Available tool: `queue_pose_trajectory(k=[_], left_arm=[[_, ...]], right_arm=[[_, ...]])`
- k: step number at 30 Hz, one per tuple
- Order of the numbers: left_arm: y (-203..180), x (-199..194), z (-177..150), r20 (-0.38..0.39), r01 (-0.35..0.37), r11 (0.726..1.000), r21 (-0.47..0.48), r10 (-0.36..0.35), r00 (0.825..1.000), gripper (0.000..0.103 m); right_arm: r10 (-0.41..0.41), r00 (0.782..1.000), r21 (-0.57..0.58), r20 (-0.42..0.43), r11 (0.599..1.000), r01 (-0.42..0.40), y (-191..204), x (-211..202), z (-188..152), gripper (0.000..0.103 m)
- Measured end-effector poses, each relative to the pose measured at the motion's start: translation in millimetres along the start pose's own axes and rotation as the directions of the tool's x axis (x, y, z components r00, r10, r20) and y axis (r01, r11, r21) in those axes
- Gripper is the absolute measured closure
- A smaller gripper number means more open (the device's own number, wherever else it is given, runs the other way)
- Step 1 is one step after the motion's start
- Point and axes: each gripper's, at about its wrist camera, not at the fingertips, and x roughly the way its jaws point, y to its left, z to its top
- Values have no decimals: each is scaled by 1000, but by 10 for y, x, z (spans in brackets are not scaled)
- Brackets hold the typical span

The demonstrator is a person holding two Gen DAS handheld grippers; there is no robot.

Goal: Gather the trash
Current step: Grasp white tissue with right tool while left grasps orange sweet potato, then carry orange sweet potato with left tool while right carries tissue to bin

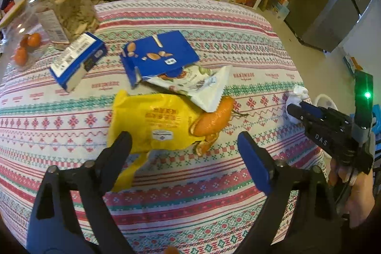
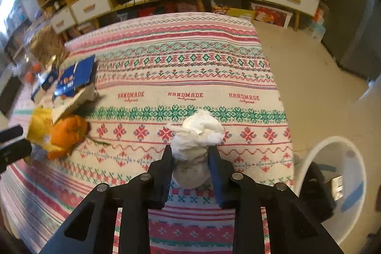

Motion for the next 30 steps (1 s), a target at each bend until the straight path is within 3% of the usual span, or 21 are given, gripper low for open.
queue_pose_trajectory(k=[4, 15, 18, 20, 21, 25, 30], left_arm=[[-92, 101, 5, -19, 33, 999, 26, -32, 999, 27], [-320, 395, 55, -30, 27, 996, 82, -24, 999, 52], [-368, 412, 76, -27, 11, 997, 76, -9, 1000, 65], [-392, 378, 91, -23, 26, 998, 52, -25, 999, 82], [-405, 363, 96, -27, 40, 998, 41, -39, 999, 86], [-498, 213, 71, -8, 55, 998, 22, -55, 998, 91], [-783, 30, 14, 18, 68, 994, 89, -70, 997, 92]], right_arm=[[12, 1000, 0, 8, 1000, -12, -35, -153, -27, 76], [-3, 1000, 3, 27, 1000, 3, -232, -465, -148, 76], [-7, 1000, 3, 19, 1000, 7, -276, -488, -191, 76], [-8, 1000, 5, 17, 1000, 8, -317, -527, -229, 76], [-7, 1000, 6, 17, 1000, 7, -339, -553, -244, 76], [-8, 999, 12, 34, 1000, 7, -461, -708, -290, 76], [-9, 999, 53, 53, 999, 6, -700, -895, -361, 76]])
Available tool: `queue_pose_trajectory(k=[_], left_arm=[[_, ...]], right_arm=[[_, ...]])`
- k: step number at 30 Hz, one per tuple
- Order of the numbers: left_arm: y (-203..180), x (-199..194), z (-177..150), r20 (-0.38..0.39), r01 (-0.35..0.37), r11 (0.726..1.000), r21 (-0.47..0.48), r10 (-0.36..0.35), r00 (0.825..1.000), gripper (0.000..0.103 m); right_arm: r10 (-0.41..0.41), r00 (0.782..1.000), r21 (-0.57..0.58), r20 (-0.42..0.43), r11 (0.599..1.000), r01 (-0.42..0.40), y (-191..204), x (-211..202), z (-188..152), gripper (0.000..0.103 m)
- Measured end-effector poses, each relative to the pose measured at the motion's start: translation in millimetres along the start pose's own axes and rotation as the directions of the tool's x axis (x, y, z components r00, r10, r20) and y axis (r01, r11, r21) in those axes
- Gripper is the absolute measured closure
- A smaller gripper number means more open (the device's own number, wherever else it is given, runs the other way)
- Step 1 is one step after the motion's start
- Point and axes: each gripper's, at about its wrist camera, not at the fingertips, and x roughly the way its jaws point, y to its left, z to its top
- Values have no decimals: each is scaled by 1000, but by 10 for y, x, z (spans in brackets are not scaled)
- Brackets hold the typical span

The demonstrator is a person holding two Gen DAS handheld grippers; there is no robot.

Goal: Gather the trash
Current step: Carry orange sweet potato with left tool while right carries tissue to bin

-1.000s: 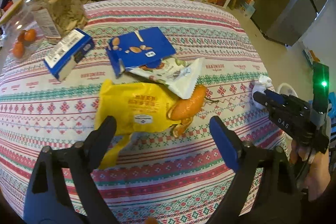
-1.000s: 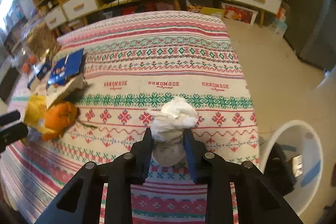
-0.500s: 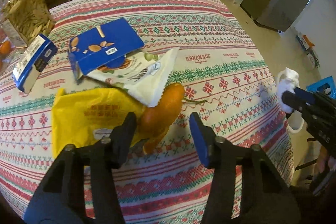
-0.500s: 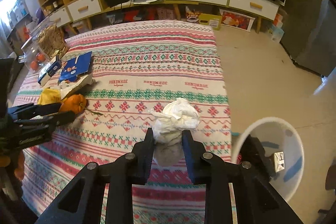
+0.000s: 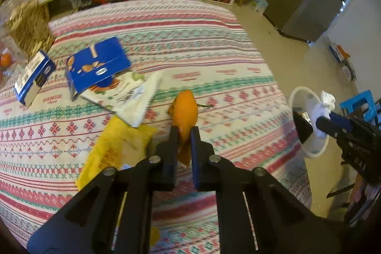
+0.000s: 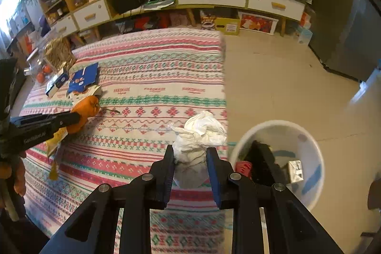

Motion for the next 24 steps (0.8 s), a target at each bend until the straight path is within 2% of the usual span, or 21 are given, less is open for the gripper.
queue_pose_trajectory(k=[10, 18, 24], left_arm=[[-716, -66, 47, 13, 49, 995, 87, -50, 999, 93], [-1398, 98, 64, -5, 102, 981, 163, -102, 995, 93], [-1800, 281, 36, -41, 155, 971, 180, -150, 988, 93]], right_arm=[[-37, 999, 95, 27, 995, 34, -601, -269, -161, 76], [-69, 997, 153, 20, 986, 65, -1044, -382, -320, 76], [-85, 996, 200, 6, 976, 82, -1298, -412, -420, 75]])
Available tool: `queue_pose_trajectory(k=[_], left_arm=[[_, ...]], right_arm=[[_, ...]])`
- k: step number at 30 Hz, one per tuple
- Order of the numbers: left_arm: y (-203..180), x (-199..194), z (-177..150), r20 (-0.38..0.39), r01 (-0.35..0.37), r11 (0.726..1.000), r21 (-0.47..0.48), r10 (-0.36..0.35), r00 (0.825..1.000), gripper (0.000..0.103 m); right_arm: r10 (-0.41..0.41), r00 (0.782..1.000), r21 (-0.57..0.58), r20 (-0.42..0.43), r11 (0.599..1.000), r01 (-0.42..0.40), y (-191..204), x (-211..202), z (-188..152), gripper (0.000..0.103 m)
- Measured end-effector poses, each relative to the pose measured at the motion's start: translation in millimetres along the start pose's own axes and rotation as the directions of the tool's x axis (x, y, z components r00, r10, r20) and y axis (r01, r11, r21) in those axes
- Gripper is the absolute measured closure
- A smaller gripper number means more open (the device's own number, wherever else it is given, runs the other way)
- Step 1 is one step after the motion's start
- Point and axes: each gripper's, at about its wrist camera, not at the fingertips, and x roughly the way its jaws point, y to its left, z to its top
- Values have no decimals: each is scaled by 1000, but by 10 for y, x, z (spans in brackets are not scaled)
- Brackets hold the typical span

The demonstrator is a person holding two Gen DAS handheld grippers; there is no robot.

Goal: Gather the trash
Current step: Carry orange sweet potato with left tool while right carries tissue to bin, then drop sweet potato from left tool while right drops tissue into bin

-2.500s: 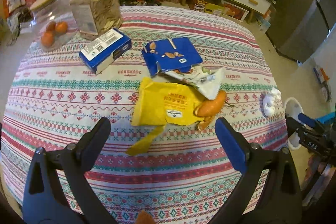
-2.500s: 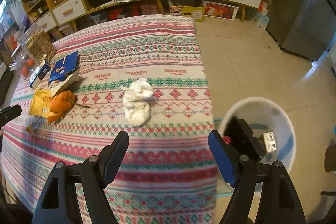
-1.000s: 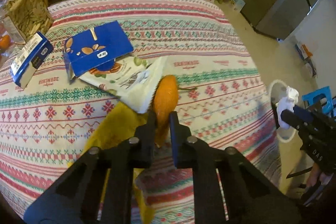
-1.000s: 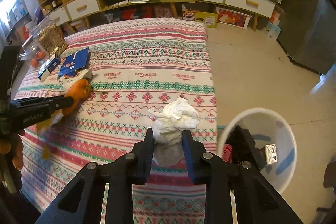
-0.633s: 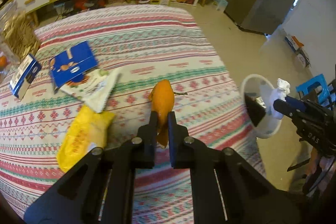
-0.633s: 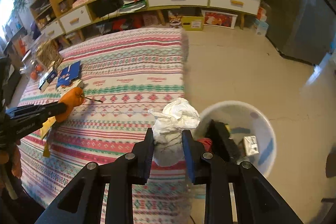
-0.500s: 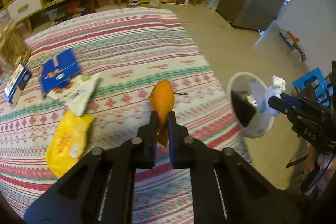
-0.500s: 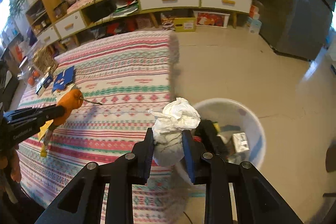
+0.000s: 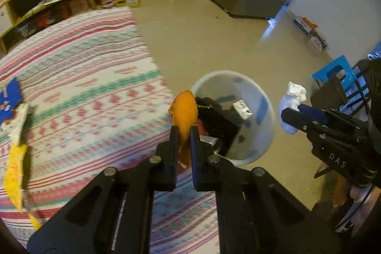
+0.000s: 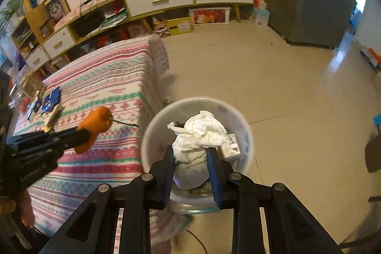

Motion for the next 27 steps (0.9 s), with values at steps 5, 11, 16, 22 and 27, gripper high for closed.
queue_pose_trajectory(k=[5, 11, 16, 22, 27], left_arm=[[-295, 174, 29, -11, 25, 999, 48, -24, 1000, 93], [-364, 293, 22, 8, 32, 995, 93, -32, 999, 55], [-317, 157, -45, 35, -1, 994, 106, -3, 999, 44], [-128, -104, -149, 56, -81, 992, 93, 77, 996, 26], [121, -283, -228, 45, -123, 991, 47, 121, 992, 21]], right_arm=[[-17, 1000, 31, -6, 999, 18, -167, -27, -45, 75], [-32, 999, 48, -11, 998, 33, -303, -30, -68, 75], [-33, 999, 55, -14, 998, 34, -320, -13, -65, 75], [-37, 999, 54, -27, 998, 38, -259, 61, -38, 75], [-62, 998, 64, -27, 996, 63, -247, 157, -6, 70]])
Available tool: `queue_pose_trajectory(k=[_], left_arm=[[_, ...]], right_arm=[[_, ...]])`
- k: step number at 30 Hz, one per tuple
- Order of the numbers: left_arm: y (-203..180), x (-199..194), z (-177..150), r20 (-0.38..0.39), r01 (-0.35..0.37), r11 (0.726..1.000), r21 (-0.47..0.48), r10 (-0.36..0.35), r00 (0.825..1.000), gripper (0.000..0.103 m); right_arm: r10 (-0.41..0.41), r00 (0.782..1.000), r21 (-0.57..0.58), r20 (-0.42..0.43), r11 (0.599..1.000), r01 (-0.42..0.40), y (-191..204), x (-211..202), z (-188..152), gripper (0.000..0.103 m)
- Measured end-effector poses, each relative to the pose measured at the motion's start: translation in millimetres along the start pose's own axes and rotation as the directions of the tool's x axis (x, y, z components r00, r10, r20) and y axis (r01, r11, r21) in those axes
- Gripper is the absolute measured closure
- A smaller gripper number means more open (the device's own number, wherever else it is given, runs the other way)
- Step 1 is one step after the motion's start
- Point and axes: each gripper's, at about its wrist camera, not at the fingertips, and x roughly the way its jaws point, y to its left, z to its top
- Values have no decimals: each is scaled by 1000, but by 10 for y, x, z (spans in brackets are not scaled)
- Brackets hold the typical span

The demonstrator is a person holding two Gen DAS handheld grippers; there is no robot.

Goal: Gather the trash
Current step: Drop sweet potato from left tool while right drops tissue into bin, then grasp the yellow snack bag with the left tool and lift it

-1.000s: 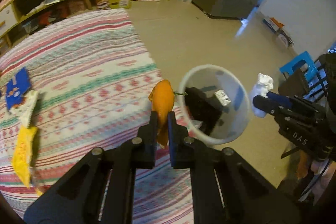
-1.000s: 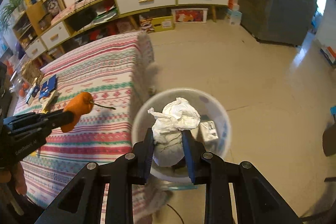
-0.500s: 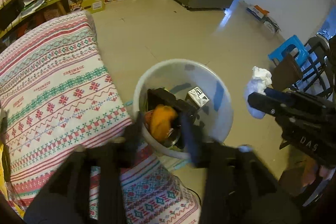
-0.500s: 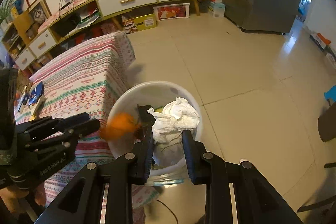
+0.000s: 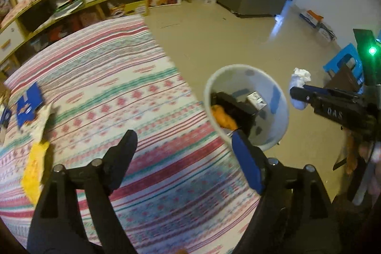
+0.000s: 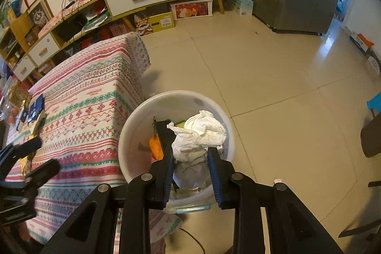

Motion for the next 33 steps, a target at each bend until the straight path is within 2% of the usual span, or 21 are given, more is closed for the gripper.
queue_pose_trajectory(k=[1, 2, 3, 7, 14, 23, 30, 33], left_arm=[[37, -18, -18, -2, -3, 1000, -9, 3, 1000, 21], [99, -56, -41, -2, -8, 1000, -21, 7, 1000, 20], [147, -88, -61, -3, -12, 999, -32, 12, 1000, 20], [398, -231, -124, -1, -41, 997, -67, 41, 999, 19], [810, -418, -158, -3, -88, 989, -116, 88, 996, 17], [1370, -588, -217, -19, -161, 972, -170, 160, 987, 16], [1872, -481, -411, -71, -176, 949, -262, 163, 984, 16], [2005, -354, -499, -106, -175, 948, -267, 152, 983, 16]], right_arm=[[-9, 1000, 7, 0, 1000, 9, 0, 18, 8, 65], [-22, 1000, 21, 0, 1000, 22, -12, 26, 14, 51], [-29, 1000, 36, 4, 999, 29, -23, 32, 17, 44], [-30, 1000, 60, -2, 998, 30, -22, 39, 27, 43], [-38, 999, 7, 4, 999, 38, 171, -31, 19, 35], [2, 1000, -79, 1, 997, -2, 626, -119, 17, 31], [25, 1000, -137, -11, 990, -26, 973, -78, -3, 29], [36, 999, -135, -34, 990, -40, 1077, -17, -26, 29]])
